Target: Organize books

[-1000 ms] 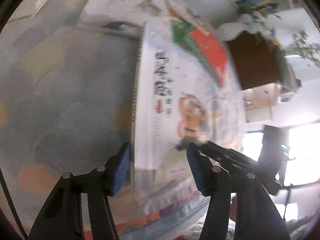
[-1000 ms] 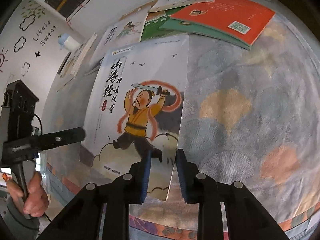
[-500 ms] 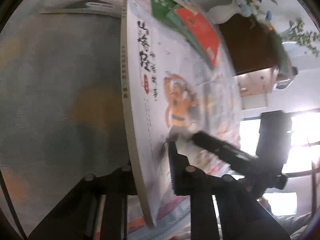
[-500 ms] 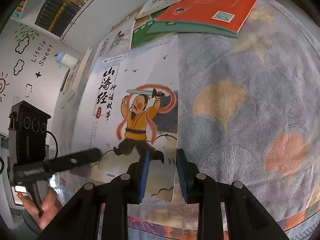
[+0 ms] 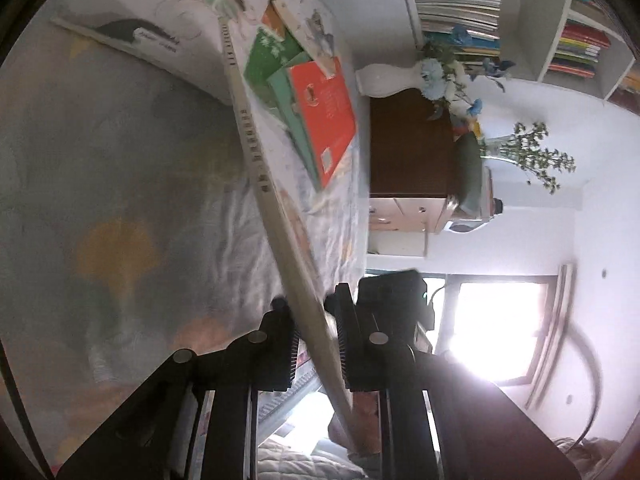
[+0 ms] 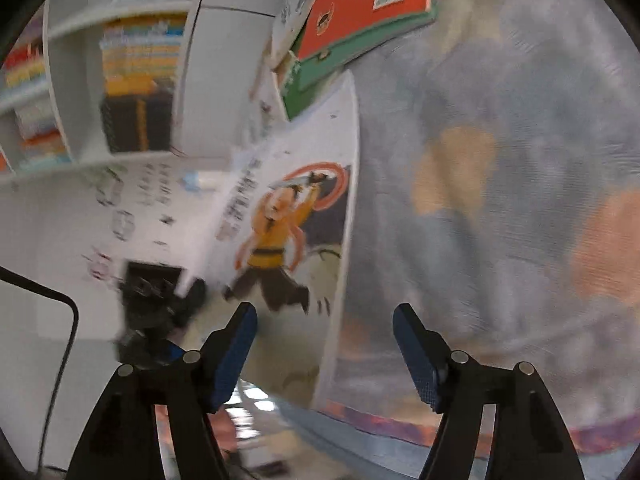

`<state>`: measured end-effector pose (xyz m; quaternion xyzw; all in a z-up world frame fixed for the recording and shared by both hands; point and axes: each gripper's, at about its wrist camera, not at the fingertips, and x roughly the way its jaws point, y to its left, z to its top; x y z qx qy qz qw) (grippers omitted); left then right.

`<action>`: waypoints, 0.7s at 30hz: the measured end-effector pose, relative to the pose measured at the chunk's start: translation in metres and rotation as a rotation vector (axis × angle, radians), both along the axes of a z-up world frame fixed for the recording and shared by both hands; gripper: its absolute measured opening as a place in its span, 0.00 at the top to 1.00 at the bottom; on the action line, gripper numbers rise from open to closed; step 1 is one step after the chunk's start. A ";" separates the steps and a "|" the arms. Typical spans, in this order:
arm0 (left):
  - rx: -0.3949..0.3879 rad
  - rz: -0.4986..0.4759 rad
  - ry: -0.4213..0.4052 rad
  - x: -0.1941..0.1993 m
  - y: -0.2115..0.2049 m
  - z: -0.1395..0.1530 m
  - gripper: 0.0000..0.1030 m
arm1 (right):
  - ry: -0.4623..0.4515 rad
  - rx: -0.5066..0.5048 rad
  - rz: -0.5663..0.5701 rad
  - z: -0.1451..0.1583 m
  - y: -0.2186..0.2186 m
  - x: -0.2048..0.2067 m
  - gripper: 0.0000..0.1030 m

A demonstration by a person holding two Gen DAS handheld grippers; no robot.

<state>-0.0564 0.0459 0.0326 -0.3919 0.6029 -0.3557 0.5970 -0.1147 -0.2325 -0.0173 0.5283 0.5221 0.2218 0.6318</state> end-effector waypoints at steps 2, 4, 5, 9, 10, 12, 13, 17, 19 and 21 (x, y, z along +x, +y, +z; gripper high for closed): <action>0.077 -0.007 -0.011 -0.001 0.004 -0.001 0.88 | -0.003 0.049 -0.007 -0.001 0.006 0.006 0.64; 0.191 -0.027 -0.038 0.000 0.008 -0.001 0.87 | -0.029 -0.025 0.012 0.007 0.011 0.007 0.72; 0.286 -0.050 -0.071 0.000 0.007 0.000 0.86 | -0.057 -0.107 0.050 0.015 0.017 0.008 0.75; 0.475 -0.131 -0.162 -0.003 -0.002 0.000 0.84 | -0.155 -0.428 0.205 0.043 0.049 0.014 0.78; 0.514 -0.152 -0.193 -0.005 -0.006 0.002 0.84 | -0.183 -0.496 0.242 0.048 0.059 0.013 0.78; 0.579 -0.197 -0.261 -0.008 -0.011 0.008 0.84 | -0.273 -0.657 0.338 0.064 0.087 0.009 0.78; 0.591 -0.209 -0.287 -0.010 -0.011 0.011 0.85 | -0.310 -0.717 0.373 0.070 0.098 0.006 0.78; 0.531 -0.202 -0.345 -0.014 0.014 0.031 0.85 | -0.451 -0.904 0.491 0.100 0.133 -0.013 0.78; 0.507 -0.194 -0.360 -0.015 0.024 0.041 0.85 | -0.493 -0.939 0.508 0.111 0.138 -0.021 0.78; 0.507 -0.176 -0.391 -0.015 0.035 0.055 0.85 | -0.530 -0.956 0.511 0.128 0.146 -0.028 0.78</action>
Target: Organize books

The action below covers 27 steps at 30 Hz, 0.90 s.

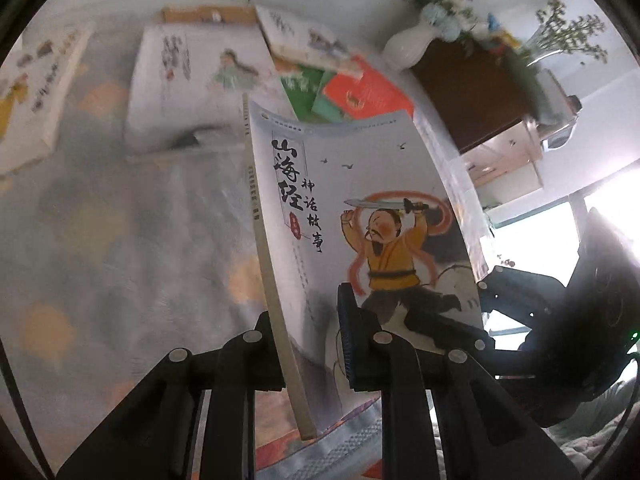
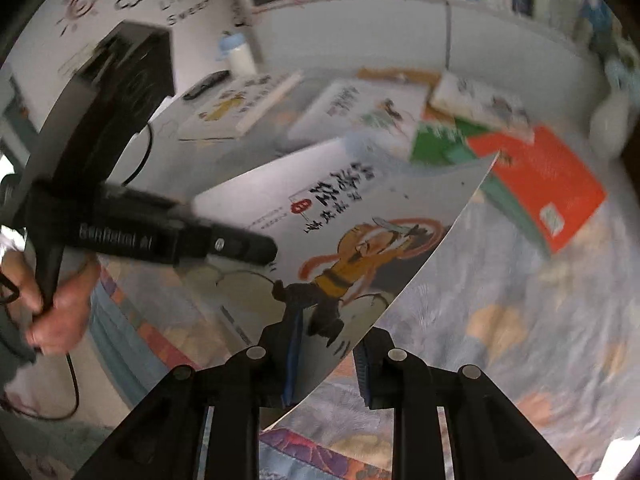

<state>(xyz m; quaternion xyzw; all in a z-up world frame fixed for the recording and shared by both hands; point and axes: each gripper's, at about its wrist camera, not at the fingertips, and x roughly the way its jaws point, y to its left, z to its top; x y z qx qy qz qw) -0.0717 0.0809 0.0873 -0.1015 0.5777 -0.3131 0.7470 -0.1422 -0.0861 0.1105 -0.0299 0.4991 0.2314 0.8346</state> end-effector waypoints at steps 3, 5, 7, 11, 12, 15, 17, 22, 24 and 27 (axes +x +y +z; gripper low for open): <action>-0.013 0.042 -0.048 0.008 0.021 0.019 0.85 | -0.044 0.003 0.013 0.017 0.016 0.007 0.77; -0.023 0.090 -0.083 0.019 0.046 0.031 0.85 | -0.088 -0.001 0.028 0.028 0.035 0.022 0.77; -0.024 0.128 -0.118 0.030 0.069 0.042 0.85 | -0.109 0.017 0.037 0.035 0.055 0.042 0.76; -0.017 0.219 -0.168 0.064 0.125 0.053 0.84 | -0.159 0.059 0.070 0.051 0.100 0.087 0.75; -0.016 0.238 -0.174 0.071 0.135 0.053 0.84 | -0.162 0.064 0.084 0.052 0.115 0.103 0.74; -0.007 0.298 -0.187 0.092 0.173 0.050 0.84 | -0.167 0.081 0.116 0.052 0.155 0.136 0.74; -0.012 0.327 -0.179 0.109 0.195 0.043 0.84 | -0.158 0.085 0.140 0.048 0.179 0.157 0.74; -0.012 0.368 -0.142 0.150 0.232 0.014 0.84 | -0.106 0.097 0.161 0.025 0.224 0.204 0.74; -0.016 0.380 -0.123 0.164 0.240 0.001 0.83 | -0.070 0.102 0.158 0.012 0.236 0.223 0.74; -0.033 0.396 -0.107 0.177 0.249 -0.013 0.83 | -0.027 0.110 0.151 -0.004 0.246 0.245 0.74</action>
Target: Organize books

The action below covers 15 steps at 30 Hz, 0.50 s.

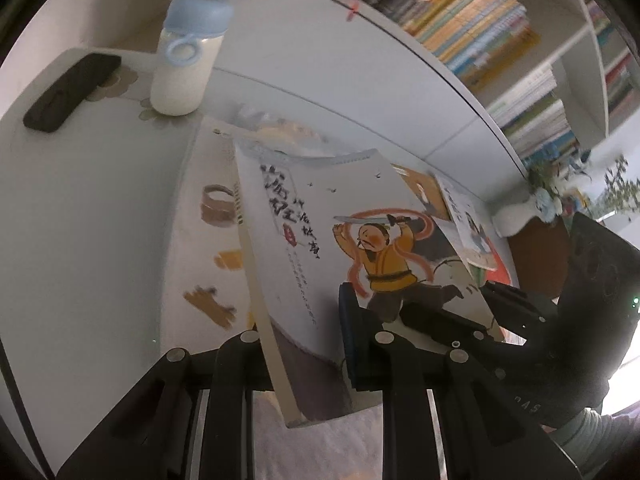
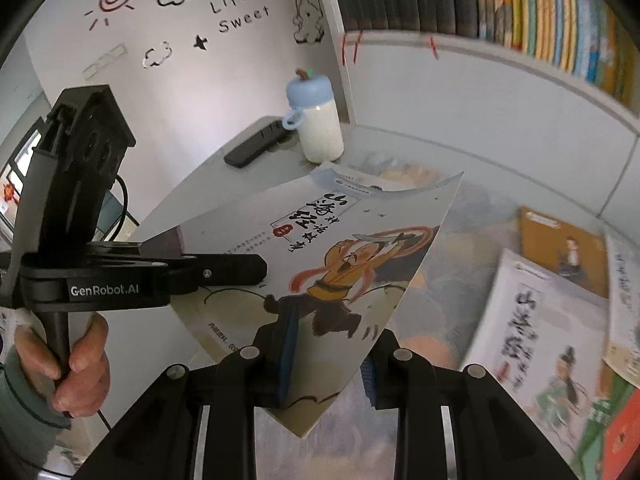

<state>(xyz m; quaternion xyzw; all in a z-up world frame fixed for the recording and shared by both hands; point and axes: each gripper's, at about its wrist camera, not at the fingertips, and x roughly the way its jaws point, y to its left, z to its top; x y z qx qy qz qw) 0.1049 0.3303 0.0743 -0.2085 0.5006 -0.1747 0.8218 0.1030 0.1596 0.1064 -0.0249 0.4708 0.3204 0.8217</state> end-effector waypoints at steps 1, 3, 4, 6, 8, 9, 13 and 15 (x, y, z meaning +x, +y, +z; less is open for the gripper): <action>-0.006 0.003 0.003 0.003 0.002 -0.003 0.83 | 0.008 0.002 -0.002 -0.004 0.001 0.005 0.74; -0.016 0.014 0.015 0.009 0.008 -0.010 0.83 | 0.023 0.009 -0.008 -0.011 0.005 0.014 0.74; -0.018 0.018 0.022 0.010 0.009 -0.012 0.83 | 0.028 0.010 -0.010 -0.013 0.006 0.017 0.74; -0.016 0.039 0.033 0.010 0.016 -0.016 0.83 | 0.040 0.008 -0.013 -0.019 0.010 0.023 0.74; -0.010 0.061 0.049 0.008 0.024 -0.022 0.83 | 0.049 0.003 -0.016 -0.024 0.012 0.026 0.74; -0.013 0.069 0.064 0.007 0.028 -0.026 0.83 | 0.054 0.000 -0.019 -0.027 0.011 0.026 0.74; 0.004 0.107 0.097 0.002 0.039 -0.038 0.80 | 0.107 0.004 -0.032 -0.042 0.010 0.030 0.74; -0.006 0.134 0.091 -0.002 0.045 -0.037 0.78 | 0.108 -0.004 -0.030 -0.045 0.015 0.029 0.74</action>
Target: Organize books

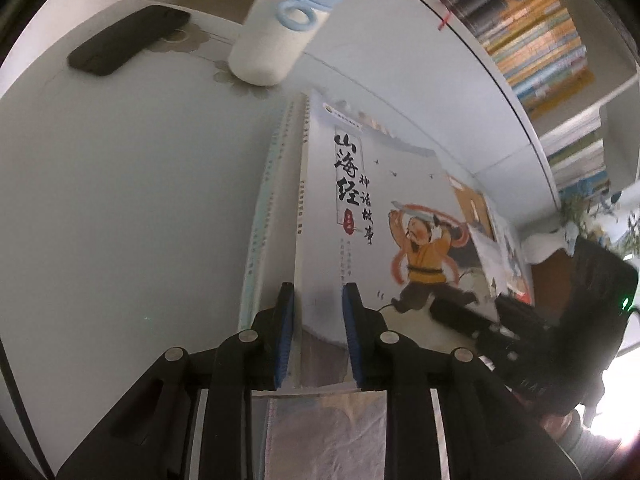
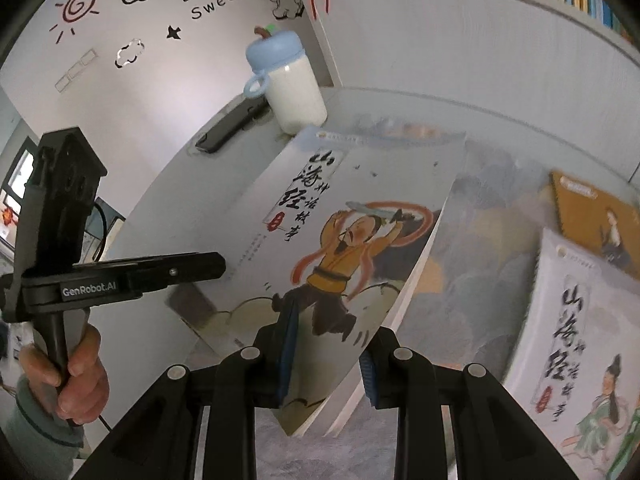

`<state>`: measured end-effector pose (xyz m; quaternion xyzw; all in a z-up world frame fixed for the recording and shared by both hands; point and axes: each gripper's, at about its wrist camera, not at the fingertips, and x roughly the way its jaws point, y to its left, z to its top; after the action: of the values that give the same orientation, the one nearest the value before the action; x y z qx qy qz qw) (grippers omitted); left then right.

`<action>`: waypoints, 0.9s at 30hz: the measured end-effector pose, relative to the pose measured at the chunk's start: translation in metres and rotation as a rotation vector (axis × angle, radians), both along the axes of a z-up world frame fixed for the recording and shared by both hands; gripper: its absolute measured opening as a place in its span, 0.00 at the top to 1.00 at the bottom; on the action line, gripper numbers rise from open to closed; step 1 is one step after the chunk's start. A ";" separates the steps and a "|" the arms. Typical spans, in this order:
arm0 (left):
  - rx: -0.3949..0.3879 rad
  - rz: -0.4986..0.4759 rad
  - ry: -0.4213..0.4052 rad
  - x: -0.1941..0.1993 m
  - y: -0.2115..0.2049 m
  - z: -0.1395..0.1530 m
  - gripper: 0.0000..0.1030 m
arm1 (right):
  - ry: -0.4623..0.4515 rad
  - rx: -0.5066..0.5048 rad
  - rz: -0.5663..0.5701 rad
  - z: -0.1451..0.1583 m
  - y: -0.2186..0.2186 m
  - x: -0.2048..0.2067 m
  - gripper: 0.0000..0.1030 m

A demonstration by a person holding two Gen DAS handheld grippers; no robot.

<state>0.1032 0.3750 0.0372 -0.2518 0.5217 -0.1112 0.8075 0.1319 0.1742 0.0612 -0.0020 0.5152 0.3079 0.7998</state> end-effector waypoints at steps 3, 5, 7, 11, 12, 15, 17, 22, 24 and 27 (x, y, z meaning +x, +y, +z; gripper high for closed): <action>0.021 0.014 0.001 -0.002 0.003 0.003 0.78 | -0.008 -0.015 0.028 -0.002 0.012 -0.001 0.73; 0.044 0.018 0.003 -0.002 0.004 0.005 0.77 | -0.010 -0.019 0.039 -0.002 0.016 -0.001 0.73; 0.065 0.022 0.007 -0.002 0.004 0.006 0.77 | 0.004 -0.018 0.047 -0.003 0.017 -0.001 0.72; 0.117 0.066 0.029 -0.005 0.007 0.008 0.76 | 0.054 -0.005 0.047 -0.009 0.013 -0.001 0.60; 0.121 0.081 0.033 -0.008 0.009 0.010 0.76 | 0.061 0.004 0.038 -0.008 0.009 -0.003 0.56; 0.155 0.089 0.032 -0.018 0.009 0.021 0.76 | 0.078 -0.004 0.021 -0.004 -0.008 -0.011 0.55; 0.172 0.076 0.019 -0.027 0.004 0.032 0.76 | 0.077 0.011 0.000 0.000 -0.029 -0.025 0.55; 0.191 -0.002 -0.013 -0.052 -0.029 0.059 0.72 | 0.067 -0.022 -0.102 0.010 -0.099 -0.078 0.49; 0.145 -0.045 -0.021 -0.060 -0.049 0.066 0.72 | 0.073 -0.031 -0.159 0.013 -0.130 -0.101 0.49; 0.149 -0.120 -0.035 -0.070 -0.090 0.076 0.72 | 0.090 -0.042 -0.279 0.017 -0.180 -0.138 0.47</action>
<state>0.0330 0.2849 0.1135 -0.1576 0.5285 -0.1245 0.8249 -0.0062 -0.0058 0.0780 0.0667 0.5521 0.1826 0.8108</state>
